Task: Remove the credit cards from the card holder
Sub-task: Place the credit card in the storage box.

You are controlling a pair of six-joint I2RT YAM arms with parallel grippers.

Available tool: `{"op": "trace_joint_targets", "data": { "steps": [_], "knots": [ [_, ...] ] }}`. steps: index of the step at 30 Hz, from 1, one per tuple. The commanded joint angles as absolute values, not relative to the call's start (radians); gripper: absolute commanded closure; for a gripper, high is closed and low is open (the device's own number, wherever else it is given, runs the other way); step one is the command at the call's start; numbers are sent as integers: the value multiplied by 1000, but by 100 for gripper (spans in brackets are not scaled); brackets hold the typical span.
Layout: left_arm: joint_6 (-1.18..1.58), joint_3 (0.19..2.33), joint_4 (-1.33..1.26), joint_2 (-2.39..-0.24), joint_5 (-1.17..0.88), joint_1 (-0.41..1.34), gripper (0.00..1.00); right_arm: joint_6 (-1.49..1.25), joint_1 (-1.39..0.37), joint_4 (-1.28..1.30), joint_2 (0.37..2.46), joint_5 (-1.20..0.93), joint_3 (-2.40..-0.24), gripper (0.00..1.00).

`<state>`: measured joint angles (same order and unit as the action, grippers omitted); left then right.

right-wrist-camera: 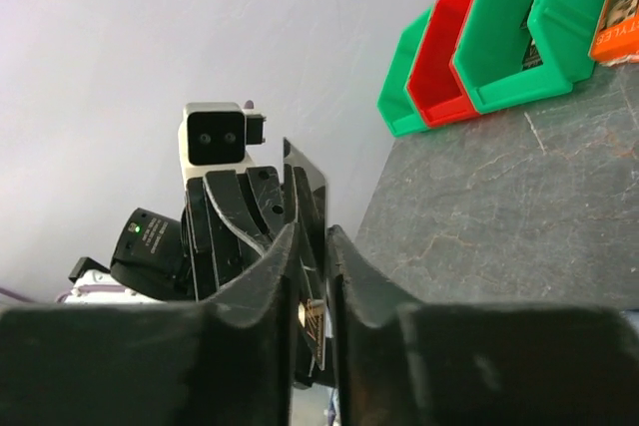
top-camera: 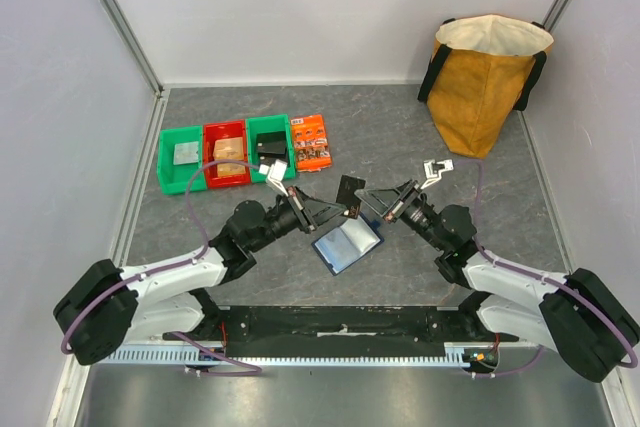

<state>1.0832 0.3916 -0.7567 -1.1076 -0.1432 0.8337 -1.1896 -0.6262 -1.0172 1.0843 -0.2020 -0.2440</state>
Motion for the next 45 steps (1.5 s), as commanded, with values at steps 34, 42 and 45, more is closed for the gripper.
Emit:
{"op": "trace_joint_targets", "data": {
  "steps": [34, 42, 45],
  "knots": [
    [-123, 983, 612, -1092, -1011, 505, 98, 47, -566, 204, 1207, -1072, -992, 33],
    [-218, 1042, 709, -1129, -1006, 511, 98, 77, -614, 203, 1287, -1088, -1028, 40],
    [-241, 1052, 735, -1135, -993, 518, 98, 80, -624, 203, 1308, -1100, -1043, 52]
  ]
}}
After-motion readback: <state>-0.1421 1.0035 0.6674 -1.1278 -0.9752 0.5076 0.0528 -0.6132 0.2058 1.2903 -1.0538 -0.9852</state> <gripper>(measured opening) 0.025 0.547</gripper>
